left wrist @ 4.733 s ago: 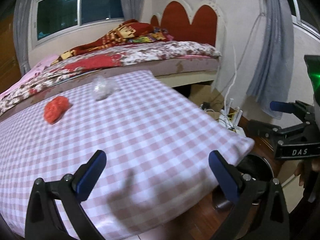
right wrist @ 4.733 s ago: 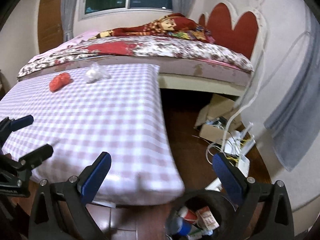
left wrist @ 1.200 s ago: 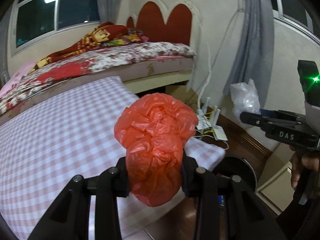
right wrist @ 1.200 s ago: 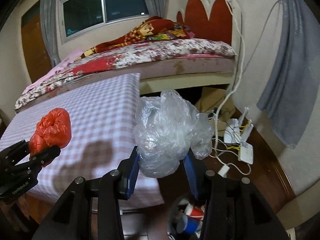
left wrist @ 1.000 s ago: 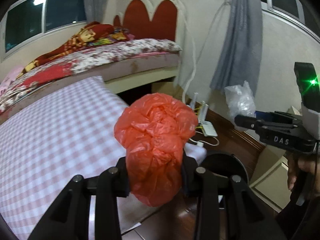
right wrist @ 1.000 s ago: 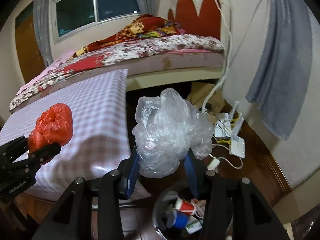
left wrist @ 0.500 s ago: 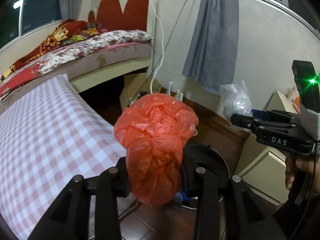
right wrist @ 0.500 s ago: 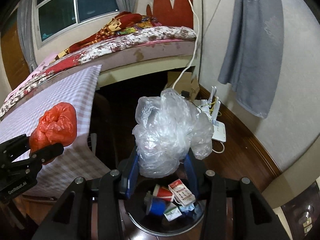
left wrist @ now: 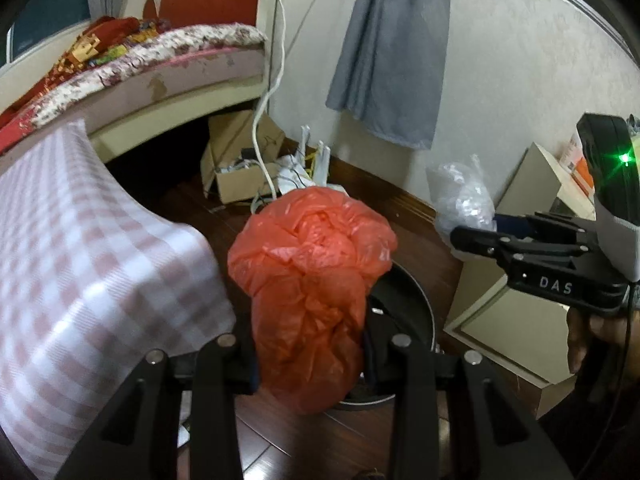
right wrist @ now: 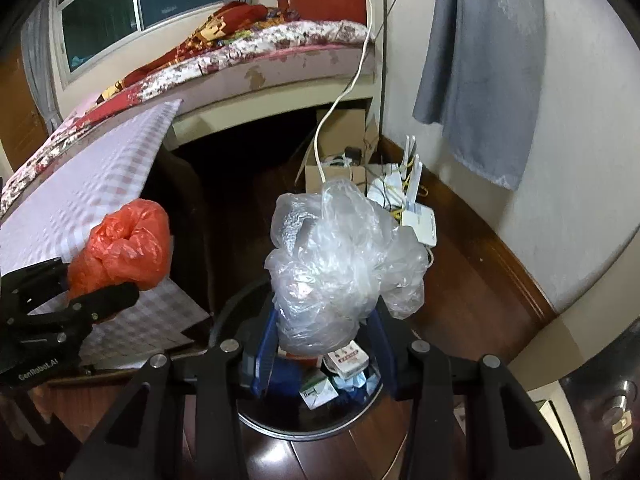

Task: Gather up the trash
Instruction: 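Lift the red and clear bags with both tools and carry them over the bin, then open both tools to drop the red and clear bags into the bin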

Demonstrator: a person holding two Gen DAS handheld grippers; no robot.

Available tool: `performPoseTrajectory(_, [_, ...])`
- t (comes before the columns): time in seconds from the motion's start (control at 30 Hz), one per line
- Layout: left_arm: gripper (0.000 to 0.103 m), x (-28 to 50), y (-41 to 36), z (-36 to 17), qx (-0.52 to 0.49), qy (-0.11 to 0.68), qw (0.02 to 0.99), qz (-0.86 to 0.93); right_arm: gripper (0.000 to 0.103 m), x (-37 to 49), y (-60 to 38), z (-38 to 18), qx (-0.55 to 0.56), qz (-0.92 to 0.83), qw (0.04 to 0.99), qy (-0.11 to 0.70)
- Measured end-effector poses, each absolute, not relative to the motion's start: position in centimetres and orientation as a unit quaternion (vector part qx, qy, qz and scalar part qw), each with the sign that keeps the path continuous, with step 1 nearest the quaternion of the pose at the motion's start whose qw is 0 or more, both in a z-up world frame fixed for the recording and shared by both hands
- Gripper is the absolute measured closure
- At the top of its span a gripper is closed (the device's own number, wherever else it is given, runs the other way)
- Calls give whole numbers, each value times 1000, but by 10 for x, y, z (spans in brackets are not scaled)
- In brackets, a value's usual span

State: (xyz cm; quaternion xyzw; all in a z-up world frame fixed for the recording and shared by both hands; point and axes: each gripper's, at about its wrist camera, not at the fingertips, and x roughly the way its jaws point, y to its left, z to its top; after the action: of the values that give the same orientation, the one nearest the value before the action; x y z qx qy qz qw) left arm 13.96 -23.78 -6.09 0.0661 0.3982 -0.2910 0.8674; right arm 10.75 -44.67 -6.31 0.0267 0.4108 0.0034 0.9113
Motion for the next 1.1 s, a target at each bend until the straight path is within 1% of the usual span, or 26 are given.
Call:
performPoseTrajectory(0.47, [65, 154, -269, -114, 83, 461, 827, -310, 58, 130, -438, -125, -20, 32, 875, 482])
performPoseTrajectory(1.03, [63, 172, -282, -148, 80, 483, 811, -322, 58, 153, -442, -168, -39, 37, 852, 521])
performPoseTrajectory(1.07, [59, 172, -283, -150, 79, 484, 809, -325, 58, 153, -442, -169, -40, 39, 852, 521])
performPoseTrajectory(1.1, [53, 173, -283, -152, 79, 484, 809, -325, 53, 154, -443, -169, -43, 36, 853, 519])
